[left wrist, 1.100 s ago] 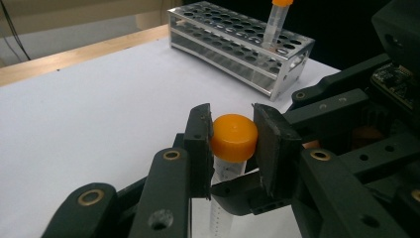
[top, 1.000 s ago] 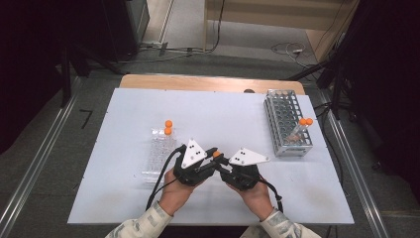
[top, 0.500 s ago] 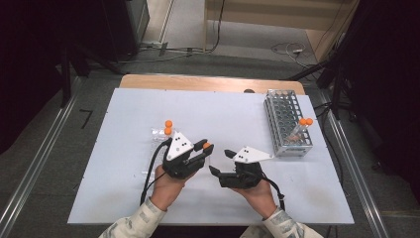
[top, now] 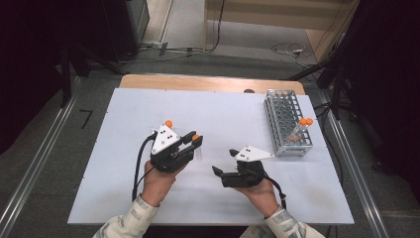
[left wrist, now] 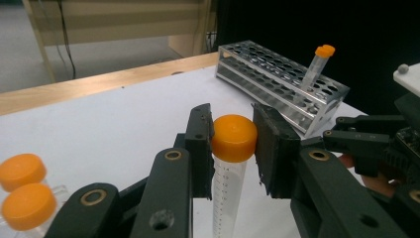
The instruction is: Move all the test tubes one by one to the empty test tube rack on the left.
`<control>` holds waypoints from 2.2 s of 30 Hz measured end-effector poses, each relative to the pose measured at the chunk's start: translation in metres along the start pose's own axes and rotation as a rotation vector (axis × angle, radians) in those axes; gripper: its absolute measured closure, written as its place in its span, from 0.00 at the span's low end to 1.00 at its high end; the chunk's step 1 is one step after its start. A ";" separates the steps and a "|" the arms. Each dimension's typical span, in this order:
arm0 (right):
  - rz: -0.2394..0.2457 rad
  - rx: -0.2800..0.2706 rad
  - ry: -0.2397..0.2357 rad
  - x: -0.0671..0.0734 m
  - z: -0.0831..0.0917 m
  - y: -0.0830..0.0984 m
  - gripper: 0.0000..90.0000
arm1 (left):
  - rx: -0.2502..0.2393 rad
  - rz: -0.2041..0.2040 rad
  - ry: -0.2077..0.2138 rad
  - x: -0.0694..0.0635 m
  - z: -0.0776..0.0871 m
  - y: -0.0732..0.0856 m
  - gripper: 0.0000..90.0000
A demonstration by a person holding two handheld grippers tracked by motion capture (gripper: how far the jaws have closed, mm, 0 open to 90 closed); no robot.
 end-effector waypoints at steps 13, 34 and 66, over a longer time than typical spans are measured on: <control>-0.011 -0.006 0.012 -0.002 0.001 0.001 0.20 | -0.030 0.027 -0.068 0.026 0.015 -0.011 0.78; -0.011 -0.007 0.019 -0.004 0.003 0.003 0.21 | -0.041 0.041 -0.175 0.060 0.037 -0.014 0.78; -0.010 -0.007 0.024 -0.005 0.005 0.004 0.22 | 0.042 -0.010 -0.272 0.069 0.024 0.012 0.77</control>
Point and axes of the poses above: each handheld gripper's, and its own axes: z roughly backward along the jaws, y roughly out of its underside, x roughly to its left, the point moved 8 cm from there along -z, roughly forward along the jaws, and after that the axes turned 1 degree about -x, right-handed, at the moved point
